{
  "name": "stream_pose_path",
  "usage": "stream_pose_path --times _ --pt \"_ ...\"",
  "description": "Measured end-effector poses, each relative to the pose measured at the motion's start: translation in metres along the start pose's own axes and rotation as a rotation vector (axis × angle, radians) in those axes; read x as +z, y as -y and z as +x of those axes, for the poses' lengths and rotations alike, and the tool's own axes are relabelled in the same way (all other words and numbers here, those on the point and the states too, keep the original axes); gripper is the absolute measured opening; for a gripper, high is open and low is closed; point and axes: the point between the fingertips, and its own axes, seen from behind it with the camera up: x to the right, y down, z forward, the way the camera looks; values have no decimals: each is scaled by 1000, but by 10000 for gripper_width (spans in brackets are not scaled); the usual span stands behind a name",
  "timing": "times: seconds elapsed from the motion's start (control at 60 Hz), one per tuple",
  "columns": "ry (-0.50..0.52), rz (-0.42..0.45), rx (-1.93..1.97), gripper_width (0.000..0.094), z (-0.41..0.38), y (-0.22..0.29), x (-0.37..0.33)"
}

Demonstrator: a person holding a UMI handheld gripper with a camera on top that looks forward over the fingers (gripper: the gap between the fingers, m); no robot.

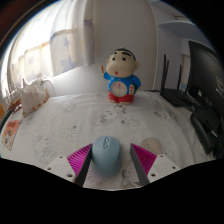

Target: Arrange mouse

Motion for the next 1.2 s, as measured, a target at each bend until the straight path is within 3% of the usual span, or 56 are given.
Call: stream_pose_path --times 0.05,0.1,0.283,0.5,0.733,0.967,1.2 --pt "4 1 -9 667 -4 0 1" --pt "1 0 -12 496 -4 1 1" --pt "-32 -13 -39 426 1 13 -5" --pt "21 50 -77 406 -46 82 -34" --pt "190 110 -64 405 -215 138 -68" --pt "327 73 -89 405 -414 101 -93" --pt "279 -16 -82 405 -527 29 -72"
